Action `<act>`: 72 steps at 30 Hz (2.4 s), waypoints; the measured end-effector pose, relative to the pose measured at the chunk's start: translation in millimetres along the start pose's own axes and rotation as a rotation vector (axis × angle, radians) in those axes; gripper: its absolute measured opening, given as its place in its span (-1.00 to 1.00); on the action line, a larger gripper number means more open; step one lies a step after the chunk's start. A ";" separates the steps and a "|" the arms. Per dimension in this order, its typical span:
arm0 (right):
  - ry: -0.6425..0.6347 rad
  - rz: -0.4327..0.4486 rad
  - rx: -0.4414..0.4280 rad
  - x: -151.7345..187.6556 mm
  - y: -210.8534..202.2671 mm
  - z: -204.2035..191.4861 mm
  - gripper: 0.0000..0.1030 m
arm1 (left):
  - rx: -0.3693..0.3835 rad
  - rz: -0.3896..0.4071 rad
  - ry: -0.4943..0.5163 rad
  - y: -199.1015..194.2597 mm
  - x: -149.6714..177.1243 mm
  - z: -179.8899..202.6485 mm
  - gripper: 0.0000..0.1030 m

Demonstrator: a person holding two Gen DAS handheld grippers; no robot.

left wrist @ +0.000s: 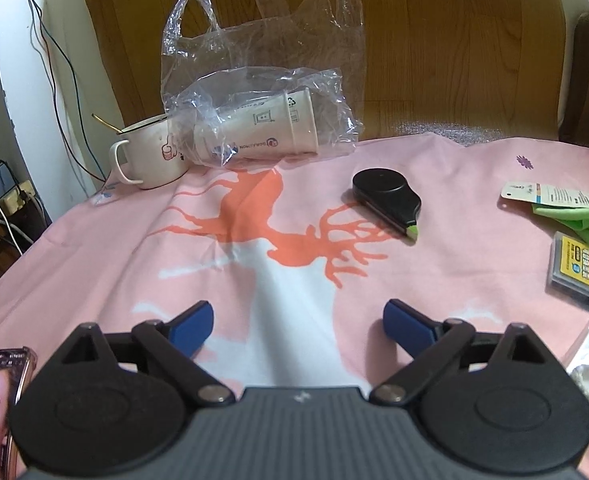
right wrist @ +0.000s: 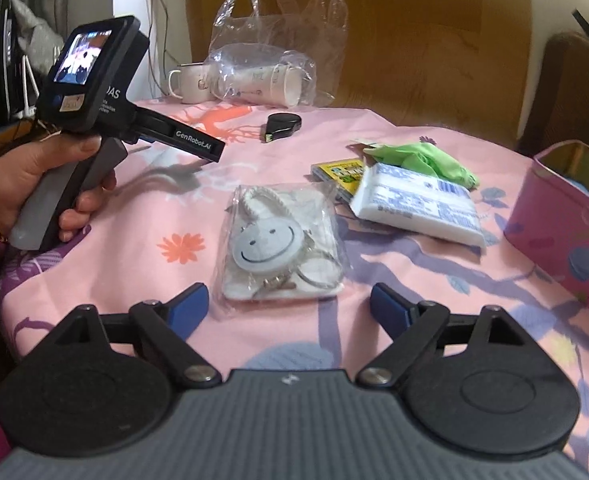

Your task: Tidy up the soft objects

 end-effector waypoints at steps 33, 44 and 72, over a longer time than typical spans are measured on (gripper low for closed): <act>0.077 0.124 0.011 59.9 -94.4 47.0 0.38 | 0.862 -0.017 0.304 -156.8 50.0 189.1 0.98; 0.109 0.300 0.007 33.5 -124.0 62.7 0.37 | 0.955 0.008 0.276 -198.4 -5.5 201.5 0.82; 0.252 0.527 0.627 -20.2 -168.7 208.6 0.54 | 0.800 0.190 -0.007 -169.9 -120.1 248.7 0.87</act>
Point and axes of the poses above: each gripper's, at about its wrist camera, not at the fingertips, and y roughly the way its jaws point, z to its right, x to its underside, the point moved 9 cm from there along y, roughly the way its jaws point, and after that the axes turned 15 degrees about -x, right-handed, at the moved point
